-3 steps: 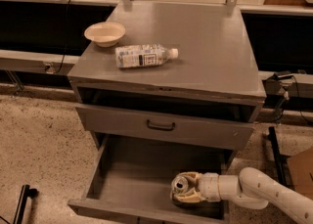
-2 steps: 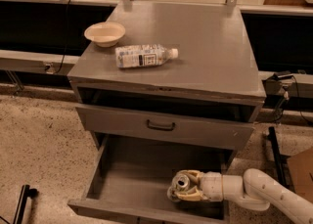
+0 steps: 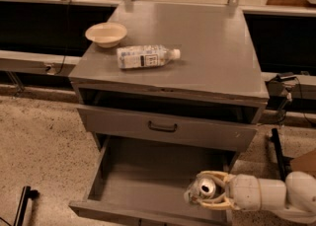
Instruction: Pick 7up can from middle drawer and place on counter
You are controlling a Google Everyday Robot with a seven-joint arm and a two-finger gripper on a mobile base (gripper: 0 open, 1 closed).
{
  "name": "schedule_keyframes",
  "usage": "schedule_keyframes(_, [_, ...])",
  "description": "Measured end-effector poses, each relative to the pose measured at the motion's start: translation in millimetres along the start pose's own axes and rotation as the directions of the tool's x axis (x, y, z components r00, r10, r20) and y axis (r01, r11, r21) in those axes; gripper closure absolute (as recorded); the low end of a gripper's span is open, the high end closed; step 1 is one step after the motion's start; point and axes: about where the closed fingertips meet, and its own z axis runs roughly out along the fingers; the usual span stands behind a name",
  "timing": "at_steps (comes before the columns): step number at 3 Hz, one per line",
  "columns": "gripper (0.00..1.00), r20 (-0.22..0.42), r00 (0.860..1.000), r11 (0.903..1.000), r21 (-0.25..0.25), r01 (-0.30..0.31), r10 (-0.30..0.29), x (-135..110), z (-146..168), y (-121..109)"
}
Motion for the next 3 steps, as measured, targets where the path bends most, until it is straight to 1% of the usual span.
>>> schedule_keyframes(1, [1.00,-0.085,0.995,0.9984,-0.036,0.045,-0.047,-58.7,-39.5,5.5])
schedule_keyframes(2, [1.00,-0.144,0.986,0.9953,-0.054,0.080,-0.087,-127.3,-77.8,-7.0])
schedule_keyframes(3, [1.00,-0.165,0.978,0.9917,-0.052,0.117,-0.124,-199.5,-109.2,-33.7])
